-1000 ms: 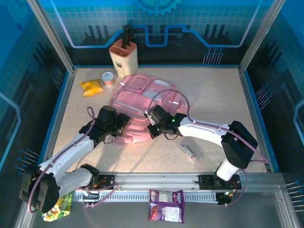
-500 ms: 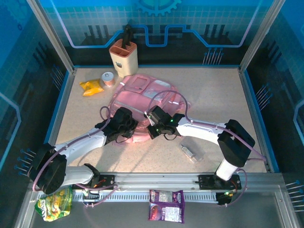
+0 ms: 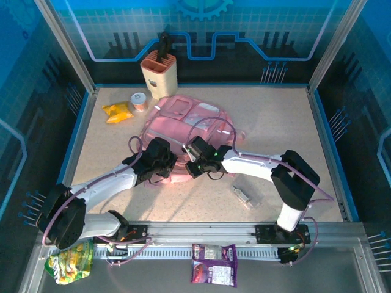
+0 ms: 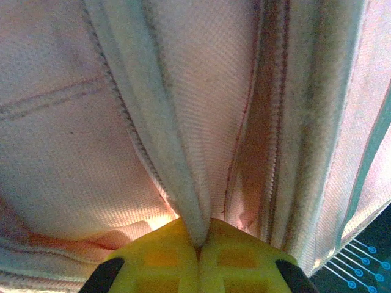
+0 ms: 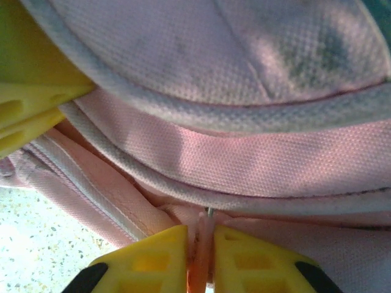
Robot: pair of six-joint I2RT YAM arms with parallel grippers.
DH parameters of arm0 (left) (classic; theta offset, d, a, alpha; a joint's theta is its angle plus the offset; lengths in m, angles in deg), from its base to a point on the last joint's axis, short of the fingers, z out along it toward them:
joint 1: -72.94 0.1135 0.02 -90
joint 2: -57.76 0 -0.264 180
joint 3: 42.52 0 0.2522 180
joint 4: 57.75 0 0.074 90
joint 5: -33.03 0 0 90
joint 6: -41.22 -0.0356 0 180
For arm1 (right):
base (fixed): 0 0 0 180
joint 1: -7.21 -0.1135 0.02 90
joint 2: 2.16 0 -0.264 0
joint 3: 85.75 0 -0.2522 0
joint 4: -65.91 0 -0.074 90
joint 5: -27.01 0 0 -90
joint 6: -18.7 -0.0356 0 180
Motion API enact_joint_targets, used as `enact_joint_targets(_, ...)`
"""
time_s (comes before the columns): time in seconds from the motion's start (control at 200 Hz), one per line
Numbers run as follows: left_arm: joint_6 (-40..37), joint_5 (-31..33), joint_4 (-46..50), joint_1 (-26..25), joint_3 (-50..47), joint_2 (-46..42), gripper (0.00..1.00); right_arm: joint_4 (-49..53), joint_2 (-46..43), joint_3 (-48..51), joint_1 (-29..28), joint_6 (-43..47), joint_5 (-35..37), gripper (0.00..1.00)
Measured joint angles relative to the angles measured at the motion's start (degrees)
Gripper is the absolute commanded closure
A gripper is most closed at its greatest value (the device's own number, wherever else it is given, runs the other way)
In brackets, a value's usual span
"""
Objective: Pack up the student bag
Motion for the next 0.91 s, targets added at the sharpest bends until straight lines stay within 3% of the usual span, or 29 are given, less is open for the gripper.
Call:
enact_joint_targets(0.15,-1.46,0.35,2.49,-0.02,1.49,0.0,1.0,0.35,0.0,-0.24,0.15,0.5,1.18,1.0)
enact_joint_targets(0.455,-5.33,1.77,7.89,0.74,3.45,-4.94,1.0,1.4,-6.64,2.99,2.86,0.81,3.21,1.0)
enact_joint_targets(0.905,-21.97,-7.93,16.57,15.58,3.96,-9.4,1.0,-0.37,-8.55,3.67,9.77,3.3,5.33,1.0)
